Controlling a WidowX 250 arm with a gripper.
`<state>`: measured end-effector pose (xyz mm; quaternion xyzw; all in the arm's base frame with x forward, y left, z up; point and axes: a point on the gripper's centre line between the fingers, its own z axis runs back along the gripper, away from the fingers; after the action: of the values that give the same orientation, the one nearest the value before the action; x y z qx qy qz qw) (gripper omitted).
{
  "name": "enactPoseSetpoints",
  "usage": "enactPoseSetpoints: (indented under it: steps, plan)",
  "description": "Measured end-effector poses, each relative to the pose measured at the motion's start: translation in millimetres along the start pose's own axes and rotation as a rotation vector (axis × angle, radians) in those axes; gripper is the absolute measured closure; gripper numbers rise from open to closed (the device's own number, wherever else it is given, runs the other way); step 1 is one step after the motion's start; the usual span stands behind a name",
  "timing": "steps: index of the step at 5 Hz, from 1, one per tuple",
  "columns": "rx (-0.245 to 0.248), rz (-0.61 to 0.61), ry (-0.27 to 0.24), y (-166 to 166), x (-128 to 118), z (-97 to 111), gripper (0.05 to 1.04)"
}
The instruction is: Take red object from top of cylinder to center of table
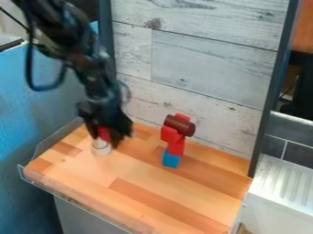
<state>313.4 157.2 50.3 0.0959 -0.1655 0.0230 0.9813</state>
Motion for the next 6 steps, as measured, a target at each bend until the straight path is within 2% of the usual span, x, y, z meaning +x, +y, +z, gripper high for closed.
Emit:
enactPoseSetpoints:
  steps: [1,2,3,4,5,6]
  plan:
    - [0.093,-0.072,-0.008,-32.8,2.9,-13.6,0.483]
    - [0.136,-0.133,0.065,-65.4,0.4,-47.1,0.483]
    - [0.159,-0.144,0.102,-69.3,7.5,-52.6,0.483]
    - [0.136,-0.122,0.192,-71.7,9.3,-60.7,0.483]
    - [0.104,-0.073,0.34,-69.7,12.4,-70.1,0.483]
    - [0.059,-0.036,0.468,-59.9,14.8,-65.8,0.483]
